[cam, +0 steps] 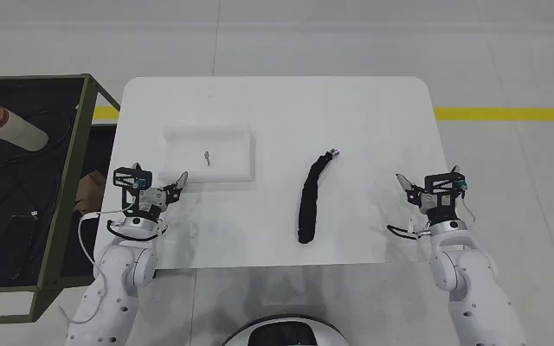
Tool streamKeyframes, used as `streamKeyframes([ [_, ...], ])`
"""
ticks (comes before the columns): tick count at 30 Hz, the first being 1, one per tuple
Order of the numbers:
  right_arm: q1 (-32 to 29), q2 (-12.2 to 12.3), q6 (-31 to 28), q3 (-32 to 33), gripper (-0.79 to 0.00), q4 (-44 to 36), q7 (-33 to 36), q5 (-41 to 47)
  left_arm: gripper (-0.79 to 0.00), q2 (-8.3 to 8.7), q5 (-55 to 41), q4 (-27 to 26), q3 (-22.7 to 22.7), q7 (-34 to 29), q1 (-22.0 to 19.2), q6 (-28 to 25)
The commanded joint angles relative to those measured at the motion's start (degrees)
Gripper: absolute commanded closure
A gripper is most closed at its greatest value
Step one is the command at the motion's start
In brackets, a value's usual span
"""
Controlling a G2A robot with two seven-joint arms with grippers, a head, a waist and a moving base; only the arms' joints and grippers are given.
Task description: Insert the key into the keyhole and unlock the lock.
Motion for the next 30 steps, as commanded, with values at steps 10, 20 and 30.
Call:
streamKeyframes([
  [10,0.0,0.0,0.0,0.0,-0.785,0.0,0.0,0.0,-0.785,0.11,-6.4,0.3,-2.1,-4.7,-2.1,-3.9],
  [20,0.0,0.0,0.0,0.0,-0.785,0.0,0.0,0.0,-0.785,1.21,-33.8,-0.8,-7.7,-41.2,-19.5,-8.5],
  [30,0.0,0.0,0.0,0.0,-0.785,0.0,0.0,0.0,-0.785,2.66,-50.6,20.0,2.3,-84.7,-48.7,-2.8],
])
